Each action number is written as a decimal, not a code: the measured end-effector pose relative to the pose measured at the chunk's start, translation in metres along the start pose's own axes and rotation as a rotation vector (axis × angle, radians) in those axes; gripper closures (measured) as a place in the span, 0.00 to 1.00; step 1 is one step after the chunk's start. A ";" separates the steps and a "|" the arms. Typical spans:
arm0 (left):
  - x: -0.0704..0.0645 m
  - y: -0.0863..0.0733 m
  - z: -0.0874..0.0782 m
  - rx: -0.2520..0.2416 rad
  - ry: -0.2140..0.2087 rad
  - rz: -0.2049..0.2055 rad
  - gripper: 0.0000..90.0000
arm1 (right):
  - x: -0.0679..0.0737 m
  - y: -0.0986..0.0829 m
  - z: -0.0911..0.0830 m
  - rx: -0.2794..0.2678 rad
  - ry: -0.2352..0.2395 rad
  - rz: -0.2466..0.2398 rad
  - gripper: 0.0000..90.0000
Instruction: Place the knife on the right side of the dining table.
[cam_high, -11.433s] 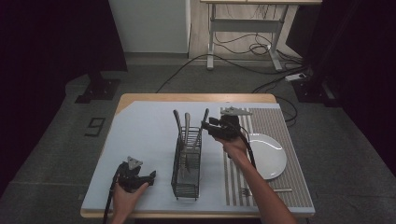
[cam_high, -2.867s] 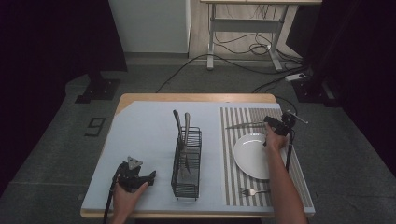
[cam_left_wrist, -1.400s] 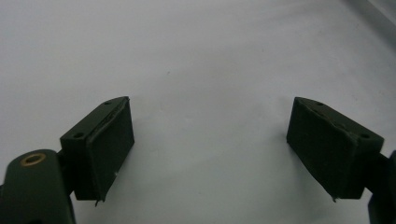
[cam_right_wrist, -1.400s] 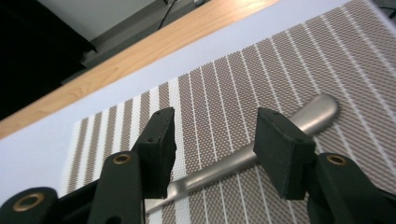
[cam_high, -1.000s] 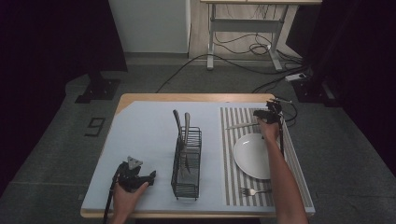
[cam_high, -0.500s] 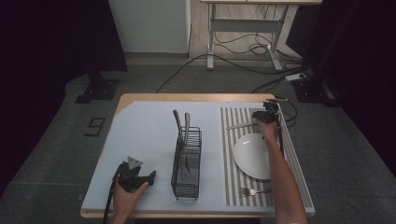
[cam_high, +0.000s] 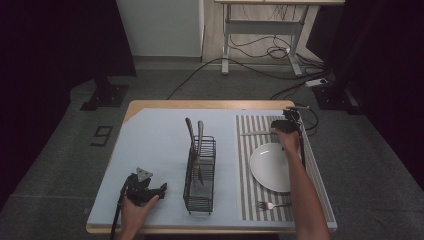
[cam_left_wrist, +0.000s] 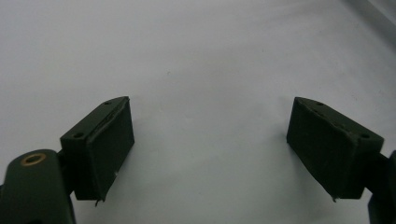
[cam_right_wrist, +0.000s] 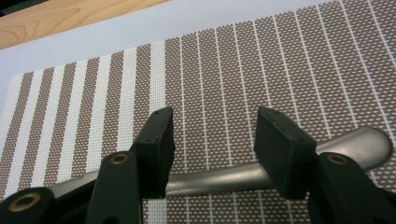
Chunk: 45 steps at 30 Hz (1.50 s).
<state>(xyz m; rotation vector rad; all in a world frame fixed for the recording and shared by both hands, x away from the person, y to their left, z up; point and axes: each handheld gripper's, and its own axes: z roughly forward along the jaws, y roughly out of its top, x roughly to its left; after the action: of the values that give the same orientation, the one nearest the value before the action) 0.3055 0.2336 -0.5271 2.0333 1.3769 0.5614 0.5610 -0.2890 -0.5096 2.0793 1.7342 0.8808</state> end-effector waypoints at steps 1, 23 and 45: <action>0.000 0.000 0.000 0.000 0.000 0.000 0.16 | 0.000 0.000 0.000 0.000 0.000 0.000 0.52; 0.000 0.000 0.000 0.002 -0.002 -0.001 0.16 | -0.009 -0.027 -0.065 -0.141 0.205 -0.069 0.48; 0.000 0.000 0.000 0.002 -0.001 -0.003 0.16 | 0.004 -0.101 -0.123 -0.220 0.329 -0.216 0.48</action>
<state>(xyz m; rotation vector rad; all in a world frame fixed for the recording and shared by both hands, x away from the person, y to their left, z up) 0.3057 0.2335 -0.5269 2.0322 1.3800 0.5574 0.4061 -0.2815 -0.4722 1.6428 1.8760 1.3342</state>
